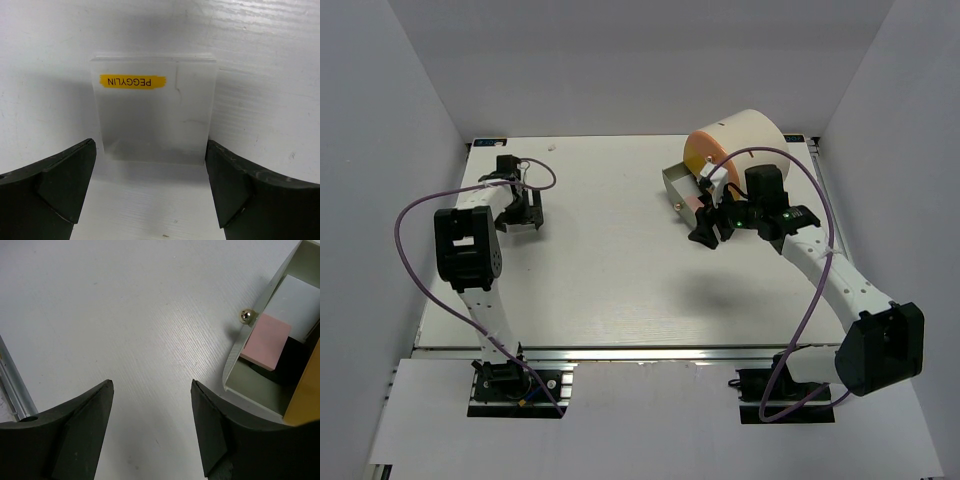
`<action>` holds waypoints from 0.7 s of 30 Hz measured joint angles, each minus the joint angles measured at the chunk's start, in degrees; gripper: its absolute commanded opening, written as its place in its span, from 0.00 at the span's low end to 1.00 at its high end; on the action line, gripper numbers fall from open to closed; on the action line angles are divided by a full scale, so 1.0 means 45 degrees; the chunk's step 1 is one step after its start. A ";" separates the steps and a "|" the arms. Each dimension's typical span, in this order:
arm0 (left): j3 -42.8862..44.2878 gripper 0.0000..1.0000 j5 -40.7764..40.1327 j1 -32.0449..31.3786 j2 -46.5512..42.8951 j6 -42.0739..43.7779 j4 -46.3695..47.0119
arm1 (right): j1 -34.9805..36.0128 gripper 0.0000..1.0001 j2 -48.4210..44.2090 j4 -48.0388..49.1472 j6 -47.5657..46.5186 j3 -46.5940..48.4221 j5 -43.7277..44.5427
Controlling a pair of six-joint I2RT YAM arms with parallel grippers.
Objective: Organize the makeup
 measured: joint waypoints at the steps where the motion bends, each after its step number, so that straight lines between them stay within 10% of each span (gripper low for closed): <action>1: -0.0019 0.98 0.0131 0.0083 0.0000 -0.0063 0.0078 | 0.0000 0.69 0.0024 -0.0005 0.0005 0.0019 -0.0005; 21: -0.0563 0.85 0.1559 0.0627 -0.0005 -0.0782 0.1438 | 0.0000 0.69 0.0146 -0.0053 0.0000 0.0267 0.0000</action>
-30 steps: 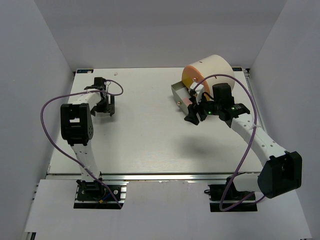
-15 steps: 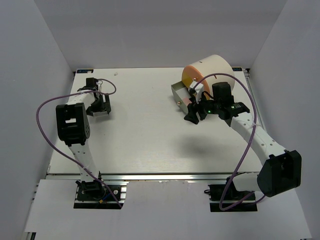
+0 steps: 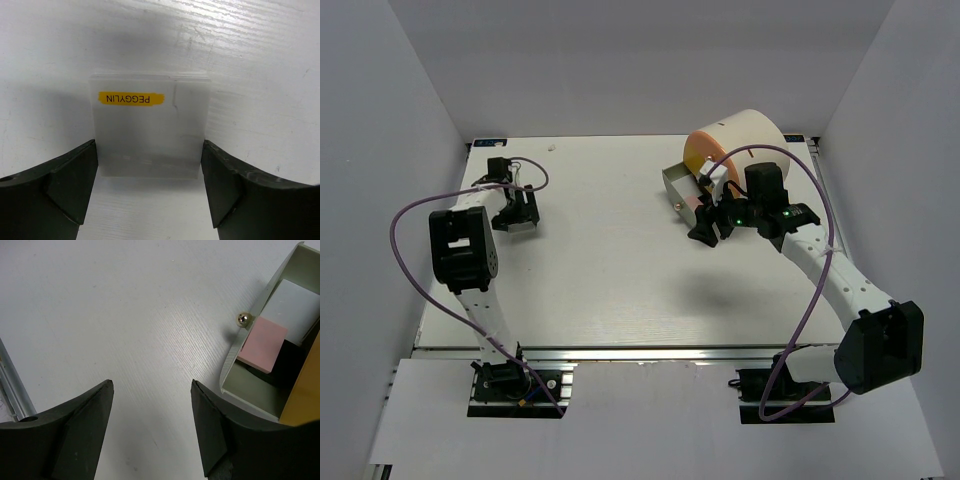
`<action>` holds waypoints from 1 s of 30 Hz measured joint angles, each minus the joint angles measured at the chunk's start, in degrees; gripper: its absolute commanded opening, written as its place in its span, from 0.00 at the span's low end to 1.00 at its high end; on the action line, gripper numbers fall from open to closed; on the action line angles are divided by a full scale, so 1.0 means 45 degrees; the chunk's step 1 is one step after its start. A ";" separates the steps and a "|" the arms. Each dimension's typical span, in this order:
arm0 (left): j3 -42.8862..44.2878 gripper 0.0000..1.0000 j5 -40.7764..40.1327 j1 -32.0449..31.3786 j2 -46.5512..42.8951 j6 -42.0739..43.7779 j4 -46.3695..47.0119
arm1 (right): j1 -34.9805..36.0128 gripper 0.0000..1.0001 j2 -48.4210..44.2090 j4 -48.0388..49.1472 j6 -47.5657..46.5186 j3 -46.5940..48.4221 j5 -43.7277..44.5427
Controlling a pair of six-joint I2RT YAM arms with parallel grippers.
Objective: Organize the makeup
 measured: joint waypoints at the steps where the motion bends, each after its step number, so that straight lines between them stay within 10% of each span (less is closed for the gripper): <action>1: -0.0078 0.83 0.0044 0.0010 -0.0044 -0.0019 0.0097 | 0.0000 0.69 0.0000 0.0000 -0.0005 0.0000 0.0000; 9: -0.0729 0.37 0.0233 0.0058 -0.0432 -0.0107 0.0821 | 0.0000 0.69 0.0000 -0.0073 -0.0015 0.0180 0.0000; 30: -0.2744 0.30 0.3259 -0.1734 -0.3201 -0.2890 0.1690 | -0.0121 0.69 -0.0126 -0.0087 -0.0039 0.0291 0.0029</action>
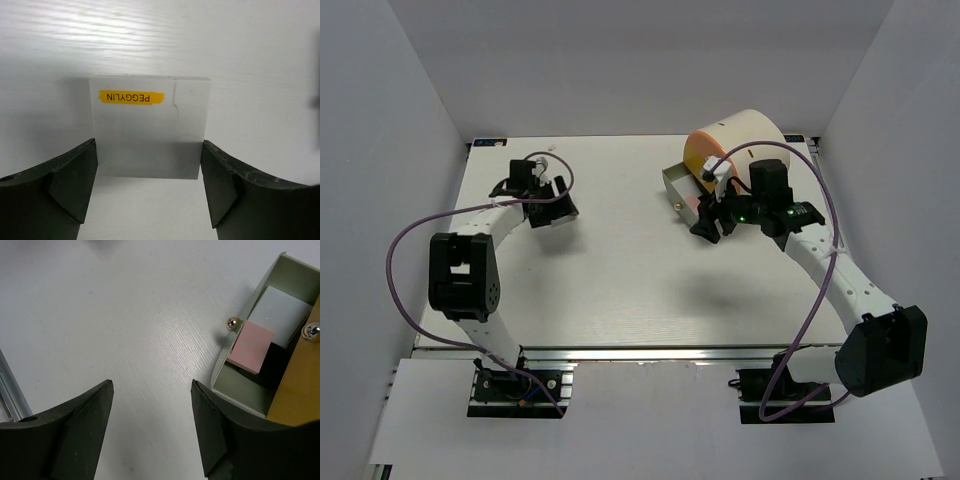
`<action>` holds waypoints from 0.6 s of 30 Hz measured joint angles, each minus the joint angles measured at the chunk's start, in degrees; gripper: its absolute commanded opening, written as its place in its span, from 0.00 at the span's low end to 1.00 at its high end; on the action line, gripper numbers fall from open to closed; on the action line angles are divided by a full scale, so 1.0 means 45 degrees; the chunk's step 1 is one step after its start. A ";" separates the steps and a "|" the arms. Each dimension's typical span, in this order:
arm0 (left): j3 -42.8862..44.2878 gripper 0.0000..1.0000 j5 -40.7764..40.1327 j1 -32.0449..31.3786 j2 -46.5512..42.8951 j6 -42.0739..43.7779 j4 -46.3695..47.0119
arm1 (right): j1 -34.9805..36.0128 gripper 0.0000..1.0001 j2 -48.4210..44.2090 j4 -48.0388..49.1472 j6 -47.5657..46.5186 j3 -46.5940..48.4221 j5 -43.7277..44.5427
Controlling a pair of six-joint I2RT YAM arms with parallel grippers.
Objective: Organize the makeup
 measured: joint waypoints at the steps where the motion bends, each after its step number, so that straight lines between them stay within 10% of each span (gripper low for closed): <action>1: 0.0019 0.30 0.0175 -0.0359 -0.0223 -0.0277 0.0209 | -0.0019 0.69 -0.0034 0.0005 0.0005 -0.0005 0.0024; 18: 0.1496 0.30 0.1399 -0.3682 -0.0476 -0.4138 0.3575 | -0.1141 0.65 -0.1010 0.0772 0.0787 -0.0010 0.0607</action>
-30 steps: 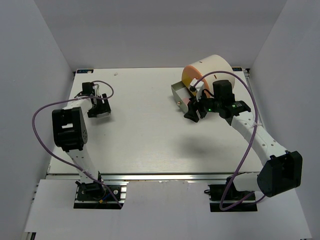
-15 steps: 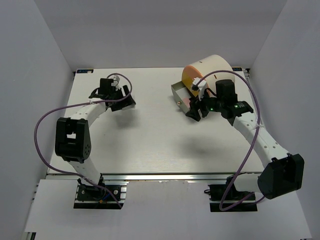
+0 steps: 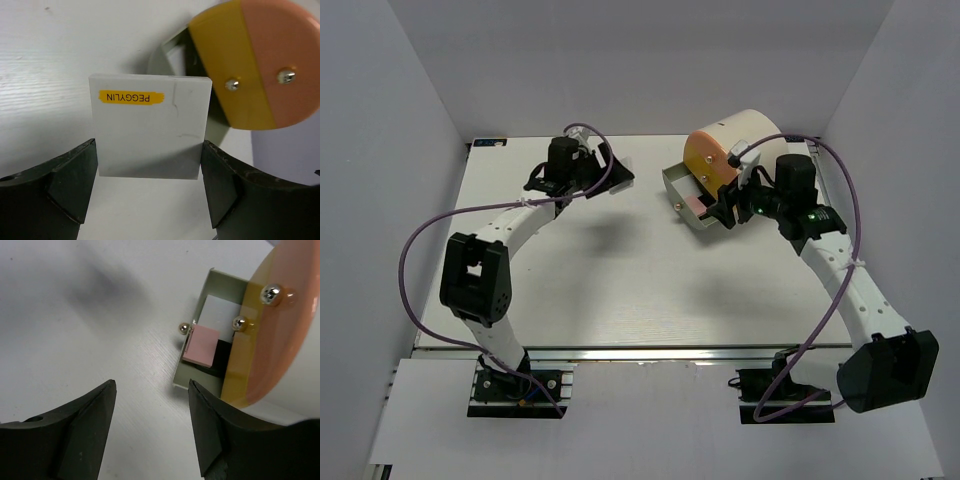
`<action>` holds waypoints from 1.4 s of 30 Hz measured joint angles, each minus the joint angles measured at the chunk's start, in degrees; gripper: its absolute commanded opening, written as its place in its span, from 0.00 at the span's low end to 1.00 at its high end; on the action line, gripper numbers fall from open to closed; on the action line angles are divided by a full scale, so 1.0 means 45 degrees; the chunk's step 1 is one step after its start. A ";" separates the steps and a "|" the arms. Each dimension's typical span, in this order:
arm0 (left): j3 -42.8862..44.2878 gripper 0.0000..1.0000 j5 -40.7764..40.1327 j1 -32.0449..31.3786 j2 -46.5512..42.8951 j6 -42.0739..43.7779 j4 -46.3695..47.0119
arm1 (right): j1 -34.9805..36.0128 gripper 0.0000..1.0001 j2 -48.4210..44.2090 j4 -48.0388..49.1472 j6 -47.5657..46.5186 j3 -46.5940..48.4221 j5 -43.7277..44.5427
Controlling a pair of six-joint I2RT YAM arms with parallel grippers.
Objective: Organize the makeup
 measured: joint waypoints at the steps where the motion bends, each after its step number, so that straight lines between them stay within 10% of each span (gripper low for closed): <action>1: 0.0151 0.30 0.0039 -0.0126 0.0083 -0.0223 0.0175 | -0.0068 0.64 -0.0117 0.0121 0.0044 -0.0019 0.0049; 27: 0.4148 0.33 0.0680 -0.2667 0.5081 -0.4294 0.3983 | -0.2351 0.58 -0.1559 0.1710 0.1991 -0.0797 0.0461; 42: 0.3711 0.64 0.0661 -0.3308 0.5484 -0.6849 0.6280 | -0.2395 0.58 -0.1661 0.1715 0.2069 -0.1010 0.0272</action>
